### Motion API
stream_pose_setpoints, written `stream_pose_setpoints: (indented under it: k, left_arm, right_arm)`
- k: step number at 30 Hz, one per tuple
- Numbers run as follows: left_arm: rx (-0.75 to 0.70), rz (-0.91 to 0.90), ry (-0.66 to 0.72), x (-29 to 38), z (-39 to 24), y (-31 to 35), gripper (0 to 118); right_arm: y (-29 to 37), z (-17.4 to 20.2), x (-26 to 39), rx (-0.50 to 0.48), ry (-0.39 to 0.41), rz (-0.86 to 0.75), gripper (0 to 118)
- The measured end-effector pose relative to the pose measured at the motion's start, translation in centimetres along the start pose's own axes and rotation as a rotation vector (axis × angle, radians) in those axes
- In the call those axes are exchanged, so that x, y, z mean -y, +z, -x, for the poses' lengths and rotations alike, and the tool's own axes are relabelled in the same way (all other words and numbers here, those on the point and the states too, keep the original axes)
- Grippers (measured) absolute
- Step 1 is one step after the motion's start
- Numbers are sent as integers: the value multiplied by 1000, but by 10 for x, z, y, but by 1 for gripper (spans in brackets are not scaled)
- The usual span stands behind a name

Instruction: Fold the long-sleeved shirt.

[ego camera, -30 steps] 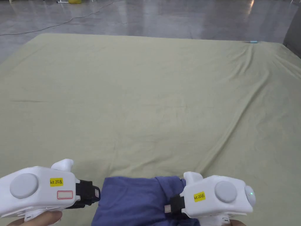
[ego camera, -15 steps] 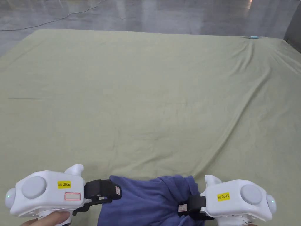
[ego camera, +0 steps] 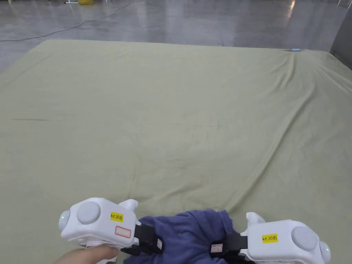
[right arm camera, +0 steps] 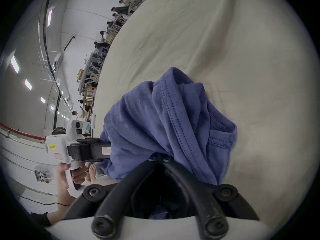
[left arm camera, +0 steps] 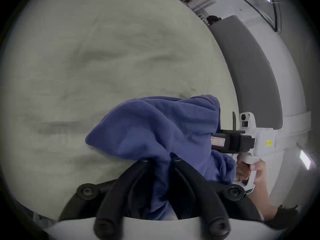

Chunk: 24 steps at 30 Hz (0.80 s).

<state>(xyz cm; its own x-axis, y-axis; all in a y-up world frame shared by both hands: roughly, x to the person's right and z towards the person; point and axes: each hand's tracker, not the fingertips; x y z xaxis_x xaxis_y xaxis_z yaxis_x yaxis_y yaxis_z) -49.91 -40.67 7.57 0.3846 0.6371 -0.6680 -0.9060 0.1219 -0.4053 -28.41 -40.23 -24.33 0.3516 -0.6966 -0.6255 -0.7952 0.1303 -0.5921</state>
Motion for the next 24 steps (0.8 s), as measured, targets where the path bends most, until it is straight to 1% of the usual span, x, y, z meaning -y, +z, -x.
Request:
stream_pose_setpoints:
  k: [1, 2, 4, 6, 7, 10, 12, 13, 14, 16, 18, 20, 22, 24]
  left_arm:
    - [43, -19, 40, 8, -10, 2, 7]
    - [86, -41, 71, 10, -7, 4, 6]
    - [128, -83, 112, 18, 1, 16, 4]
    - [124, -110, 128, 25, 6, 31, 3]
    - [99, -131, 116, 30, 5, 39, 3]
    - [-40, -232, 79, 31, 5, 74, 2]
    - [21, -265, 85, 29, 7, 95, 2]
    - [16, -269, 80, 21, 13, 110, 2]
    - [-18, -280, 65, 18, 12, 119, 2]
    - [-162, -289, -15, 12, 14, 145, 2]
    - [-225, -309, 9, 8, 26, 172, 2]
    - [-271, -322, 37, 3, 43, 199, 1]
    - [-410, -293, 28, -4, 64, 227, 1]
    - [-559, -267, 22, -8, 84, 246, 1]
  right_arm:
    - [3, 2, 2, 3, 2, -5, 0]
    - [6, 4, 4, 8, 4, -12, 0]
    - [16, 10, 8, 37, 34, -53, 0]
    - [28, 21, 13, 32, 84, -91, 0]
    - [35, 28, 15, 21, 110, -110, 0]
    - [50, 56, 17, -20, 165, -165, 0]
    - [50, 76, 12, -13, 202, -186, 0]
    - [49, 91, 10, -11, 233, -200, 0]
    - [47, 102, 10, -14, 255, -202, 0]
    - [38, 132, 9, -20, 315, -200, 0]
    - [32, 160, 14, -19, 366, -201, 0]
    - [24, 179, 16, -50, 395, -200, 0]
    - [18, 197, 24, -90, 427, -177, 0]
    - [13, 207, 32, -99, 462, -161, 0]
